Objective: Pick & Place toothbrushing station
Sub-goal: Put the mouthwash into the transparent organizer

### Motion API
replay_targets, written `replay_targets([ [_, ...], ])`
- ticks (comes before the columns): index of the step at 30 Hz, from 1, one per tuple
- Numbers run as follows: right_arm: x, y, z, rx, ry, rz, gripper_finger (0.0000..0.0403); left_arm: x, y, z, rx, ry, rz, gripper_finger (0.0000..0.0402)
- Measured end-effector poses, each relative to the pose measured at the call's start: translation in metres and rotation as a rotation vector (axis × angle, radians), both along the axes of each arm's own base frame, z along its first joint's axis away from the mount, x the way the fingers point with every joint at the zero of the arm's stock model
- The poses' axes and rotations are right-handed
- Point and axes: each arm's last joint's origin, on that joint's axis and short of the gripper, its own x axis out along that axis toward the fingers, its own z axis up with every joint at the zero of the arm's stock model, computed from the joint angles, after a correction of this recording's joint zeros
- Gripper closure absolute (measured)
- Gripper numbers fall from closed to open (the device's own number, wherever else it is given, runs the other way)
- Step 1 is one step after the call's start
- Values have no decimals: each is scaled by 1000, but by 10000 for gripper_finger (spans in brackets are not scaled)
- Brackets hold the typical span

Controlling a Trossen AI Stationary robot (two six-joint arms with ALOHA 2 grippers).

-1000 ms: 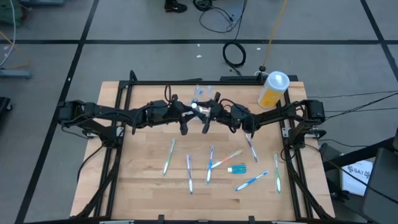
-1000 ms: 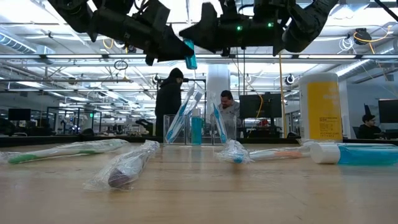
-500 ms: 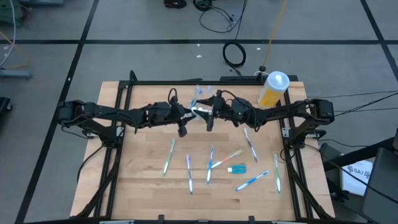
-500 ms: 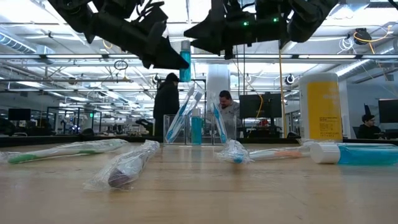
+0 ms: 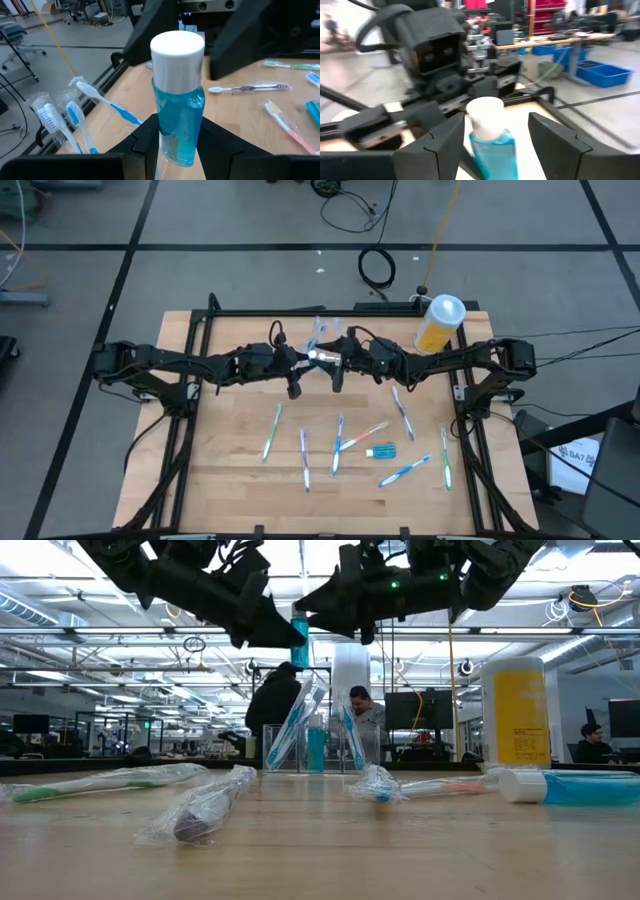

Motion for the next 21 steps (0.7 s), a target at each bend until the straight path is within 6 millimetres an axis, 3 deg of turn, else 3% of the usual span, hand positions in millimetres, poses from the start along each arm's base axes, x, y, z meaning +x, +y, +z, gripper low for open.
replay_targets([
  [12,0,1,0,23,-5,26,193,0,0,0,-2,-2,0,286],
  [21,4,0,-4,22,1,25,230,1,0,2,0,-25,1,286],
])
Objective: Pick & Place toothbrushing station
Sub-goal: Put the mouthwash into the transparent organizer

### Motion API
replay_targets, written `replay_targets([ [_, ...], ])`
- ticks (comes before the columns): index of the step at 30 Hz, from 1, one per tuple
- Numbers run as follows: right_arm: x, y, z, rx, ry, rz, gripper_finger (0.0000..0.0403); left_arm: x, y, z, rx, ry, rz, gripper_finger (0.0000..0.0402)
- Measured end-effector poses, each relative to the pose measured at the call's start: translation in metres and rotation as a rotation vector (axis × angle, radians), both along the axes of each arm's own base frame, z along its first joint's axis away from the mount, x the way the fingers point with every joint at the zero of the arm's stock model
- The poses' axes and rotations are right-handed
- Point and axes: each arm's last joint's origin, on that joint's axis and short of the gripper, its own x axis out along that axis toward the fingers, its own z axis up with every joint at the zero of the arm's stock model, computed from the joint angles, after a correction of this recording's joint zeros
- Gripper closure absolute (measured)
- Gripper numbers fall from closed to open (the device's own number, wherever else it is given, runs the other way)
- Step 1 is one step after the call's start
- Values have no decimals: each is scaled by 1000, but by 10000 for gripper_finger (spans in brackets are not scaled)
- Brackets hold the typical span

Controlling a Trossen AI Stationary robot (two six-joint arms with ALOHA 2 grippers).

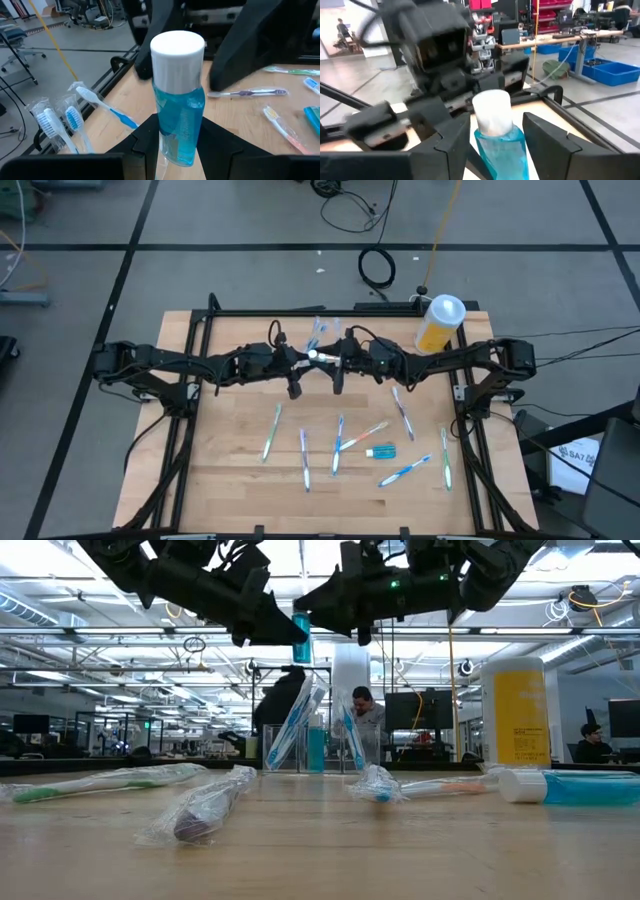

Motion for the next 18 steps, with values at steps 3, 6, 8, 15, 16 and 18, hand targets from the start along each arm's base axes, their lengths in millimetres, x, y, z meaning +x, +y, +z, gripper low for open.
replay_targets([
  [3,3,-1,0,1,9,-1,230,0,0,0,0,0,-1,286],
  [6,11,-2,9,-19,-22,0,231,0,0,0,0,0,-1,286],
  [8,12,-2,7,-39,0,-1,232,0,0,-1,-2,8,-1,286],
  [15,13,-2,6,-41,33,-3,232,-1,0,-3,-4,32,0,286],
  [16,13,-2,4,-40,43,-3,232,-1,0,-3,-4,32,-1,286],
  [18,13,-2,4,-39,45,-3,232,-1,0,-3,-4,30,0,286],
])
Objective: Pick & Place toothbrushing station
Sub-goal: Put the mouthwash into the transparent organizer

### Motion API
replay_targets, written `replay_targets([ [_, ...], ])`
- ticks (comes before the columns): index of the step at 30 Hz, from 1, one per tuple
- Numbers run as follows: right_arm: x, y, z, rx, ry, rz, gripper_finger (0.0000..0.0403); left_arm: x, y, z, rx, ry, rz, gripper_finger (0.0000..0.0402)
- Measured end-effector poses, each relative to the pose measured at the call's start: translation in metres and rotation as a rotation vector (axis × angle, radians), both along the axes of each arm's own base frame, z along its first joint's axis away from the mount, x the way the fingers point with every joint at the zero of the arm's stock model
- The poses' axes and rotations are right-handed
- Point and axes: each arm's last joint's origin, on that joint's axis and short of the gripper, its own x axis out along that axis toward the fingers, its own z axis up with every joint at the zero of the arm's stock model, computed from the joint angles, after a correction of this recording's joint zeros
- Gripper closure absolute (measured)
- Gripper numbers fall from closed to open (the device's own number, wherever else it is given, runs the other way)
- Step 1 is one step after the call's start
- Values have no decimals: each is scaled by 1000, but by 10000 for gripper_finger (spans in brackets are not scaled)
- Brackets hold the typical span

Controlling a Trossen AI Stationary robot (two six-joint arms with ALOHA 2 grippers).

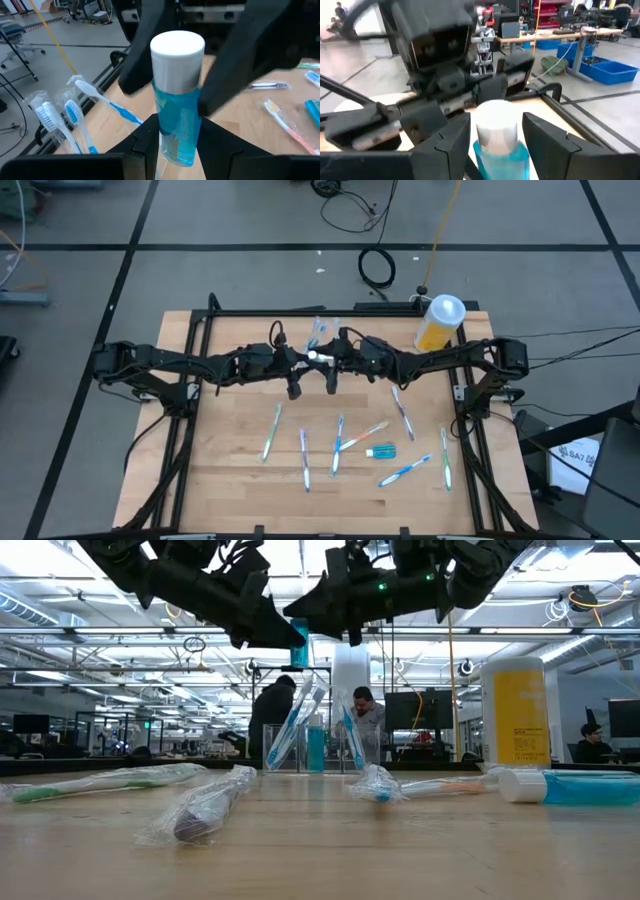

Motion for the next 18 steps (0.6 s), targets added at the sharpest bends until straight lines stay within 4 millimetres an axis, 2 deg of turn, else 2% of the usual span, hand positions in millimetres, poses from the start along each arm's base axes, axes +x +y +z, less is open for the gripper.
replay_targets([
  [5,0,0,1,0,-1,0,238,0,0,0,0,3,0,286],
  [13,0,0,0,-4,9,0,293,0,0,-1,-7,9,1,286],
  [18,0,0,-1,-2,12,-2,304,0,0,-1,-8,9,2,286],
])
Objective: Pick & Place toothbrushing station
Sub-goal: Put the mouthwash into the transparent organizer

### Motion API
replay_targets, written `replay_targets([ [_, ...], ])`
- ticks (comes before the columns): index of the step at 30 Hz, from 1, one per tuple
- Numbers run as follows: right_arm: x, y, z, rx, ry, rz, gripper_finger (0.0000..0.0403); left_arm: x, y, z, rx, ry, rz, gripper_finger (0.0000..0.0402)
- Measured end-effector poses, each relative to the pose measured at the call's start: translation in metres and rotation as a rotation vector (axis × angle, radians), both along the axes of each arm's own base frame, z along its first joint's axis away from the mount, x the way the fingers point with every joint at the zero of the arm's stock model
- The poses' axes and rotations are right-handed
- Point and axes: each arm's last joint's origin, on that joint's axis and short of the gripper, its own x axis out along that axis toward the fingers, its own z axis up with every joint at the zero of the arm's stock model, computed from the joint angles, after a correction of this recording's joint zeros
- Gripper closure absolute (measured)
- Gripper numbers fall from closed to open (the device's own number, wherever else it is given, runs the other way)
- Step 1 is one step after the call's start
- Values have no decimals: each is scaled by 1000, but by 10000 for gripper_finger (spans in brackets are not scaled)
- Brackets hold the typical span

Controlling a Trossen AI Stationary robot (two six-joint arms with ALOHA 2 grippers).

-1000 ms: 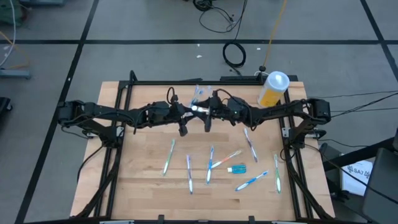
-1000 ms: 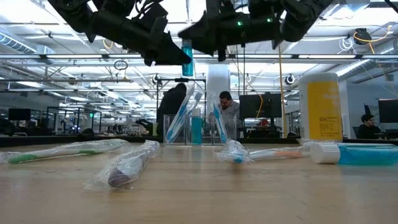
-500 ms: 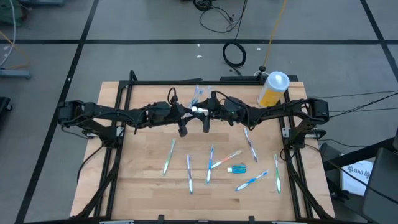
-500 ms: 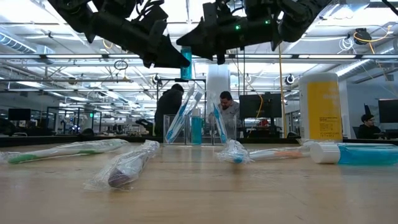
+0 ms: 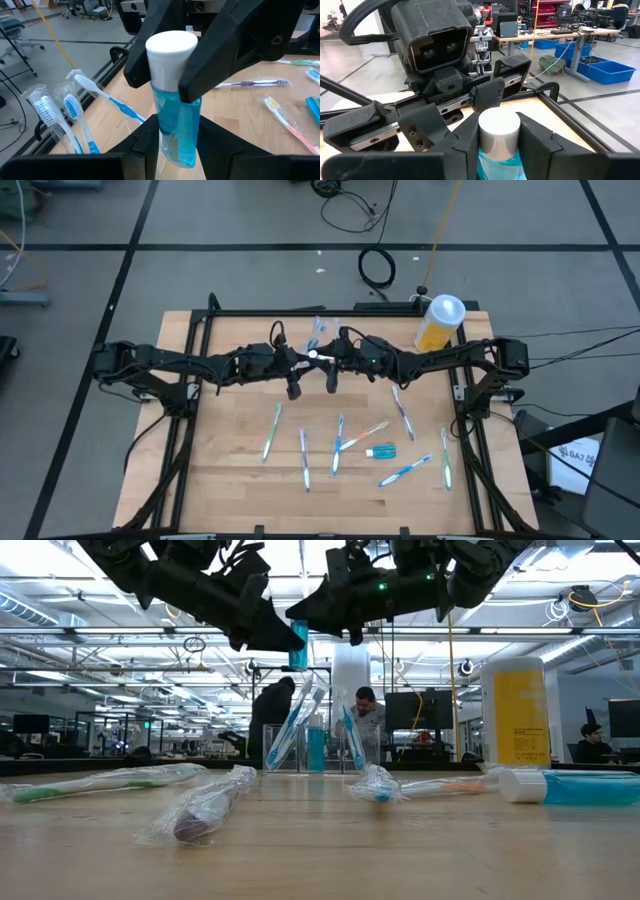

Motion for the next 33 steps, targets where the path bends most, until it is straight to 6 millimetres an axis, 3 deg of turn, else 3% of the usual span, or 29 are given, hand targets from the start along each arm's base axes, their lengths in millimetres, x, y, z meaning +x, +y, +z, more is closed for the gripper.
replay_targets([
  [11,0,0,-2,9,22,3,305,0,0,-2,-19,10,4,282],
  [18,-1,0,-10,24,101,0,304,-1,0,-3,-19,29,4,224],
  [24,-5,-5,-19,-4,204,-193,304,-2,0,-6,-23,60,8,183],
  [33,-8,-17,-17,-45,195,-376,303,-2,0,-7,-30,67,10,176],
])
